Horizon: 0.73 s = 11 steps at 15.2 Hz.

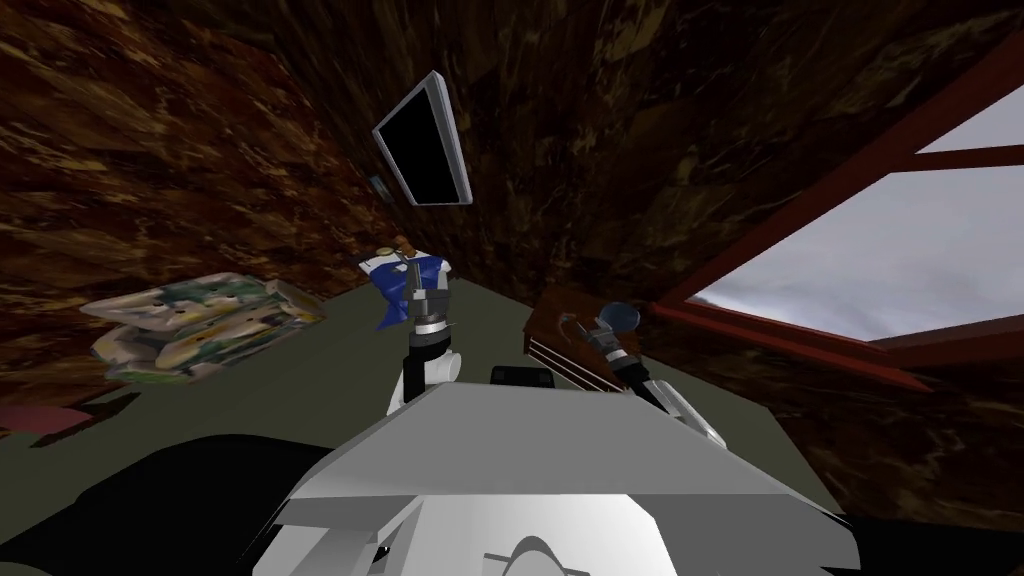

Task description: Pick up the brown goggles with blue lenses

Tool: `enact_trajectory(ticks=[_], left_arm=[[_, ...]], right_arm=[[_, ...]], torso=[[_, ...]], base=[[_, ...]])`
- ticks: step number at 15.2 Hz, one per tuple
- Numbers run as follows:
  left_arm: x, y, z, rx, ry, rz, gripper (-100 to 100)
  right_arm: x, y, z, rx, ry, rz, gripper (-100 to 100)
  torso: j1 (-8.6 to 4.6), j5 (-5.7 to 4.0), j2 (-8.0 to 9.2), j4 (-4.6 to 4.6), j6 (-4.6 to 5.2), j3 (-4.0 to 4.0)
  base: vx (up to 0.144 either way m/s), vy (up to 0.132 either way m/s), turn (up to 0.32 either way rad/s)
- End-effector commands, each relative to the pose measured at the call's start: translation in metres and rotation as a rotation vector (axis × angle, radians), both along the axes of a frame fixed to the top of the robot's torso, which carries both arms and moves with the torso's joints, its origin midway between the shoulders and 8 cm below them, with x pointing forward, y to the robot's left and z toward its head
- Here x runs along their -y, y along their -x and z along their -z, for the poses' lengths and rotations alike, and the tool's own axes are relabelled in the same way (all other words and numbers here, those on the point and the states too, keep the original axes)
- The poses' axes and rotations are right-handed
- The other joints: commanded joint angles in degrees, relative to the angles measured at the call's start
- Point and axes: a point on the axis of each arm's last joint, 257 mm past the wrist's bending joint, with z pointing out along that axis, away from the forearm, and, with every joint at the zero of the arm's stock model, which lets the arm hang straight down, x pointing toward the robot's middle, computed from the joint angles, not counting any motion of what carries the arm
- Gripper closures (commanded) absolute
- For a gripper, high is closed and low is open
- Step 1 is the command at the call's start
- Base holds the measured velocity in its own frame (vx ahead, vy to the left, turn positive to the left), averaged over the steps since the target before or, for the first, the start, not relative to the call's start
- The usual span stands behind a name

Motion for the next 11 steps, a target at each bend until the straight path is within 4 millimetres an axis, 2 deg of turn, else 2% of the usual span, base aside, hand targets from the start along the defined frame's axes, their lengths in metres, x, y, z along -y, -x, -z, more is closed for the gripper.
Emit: enact_trajectory(ticks=[1, 2, 4, 5, 7, 8, 10, 11], left_arm=[[0.000, 0.000, 0.000, 0.000, 0.000, 0.000, 0], [0.000, 0.000, 0.000, 0.000, 0.000, 0.000, 0], [0.000, 0.000, 0.000, 0.000, 0.000, 0.000, 0], [0.000, 0.000, 0.000, 0.000, 0.000, 0.000, 0], [0.000, 0.000, 0.000, 0.000, 0.000, 0.000, 0], [0.000, 0.000, 0.000, 0.000, 0.000, 0.000, 0], [0.000, 0.000, 0.000, 0.000, 0.000, 0.000, 0], [0.000, 0.000, 0.000, 0.000, 0.000, 0.000, 0]], right_arm=[[0.005, 0.003, 0.007, -0.008, 0.059, -0.005, -100], [0.016, 0.011, 0.028, -0.045, 0.153, -0.018, -100], [0.017, 0.011, 0.030, -0.043, 0.180, -0.019, -100], [0.031, 0.021, 0.050, -0.083, 0.271, -0.035, -100], [0.031, 0.021, 0.051, -0.078, 0.300, -0.038, -100], [0.044, 0.031, 0.069, -0.114, 0.391, -0.059, -100], [0.046, 0.033, 0.072, -0.114, 0.420, -0.061, -100], [0.062, 0.045, 0.092, -0.158, 0.509, -0.084, -100]], torso=[[0.00, 0.00, 0.00, 0.00, 0.00, 0.00], [-0.02, 0.00, 0.00, 0.00, 0.03, 0.00], [0.00, 0.01, -0.01, 0.00, 0.00, 0.00], [-0.01, 0.00, -0.01, 0.00, 0.03, 0.00], [0.01, 0.00, -0.01, 0.00, 0.00, 0.00], [0.00, 0.01, 0.00, 0.00, 0.02, 0.00], [0.00, 0.00, -0.03, 0.00, -0.01, -0.01], [0.00, 0.00, -0.02, 0.00, 0.02, -0.01]], base=[[0.007, 0.012, 0.067], [0.006, 0.028, 0.253], [0.008, 0.019, 0.147], [0.007, 0.024, 0.181], [0.008, 0.021, 0.169], [0.010, 0.022, 0.228], [0.013, 0.020, 0.184], [0.016, 0.031, 0.227]])
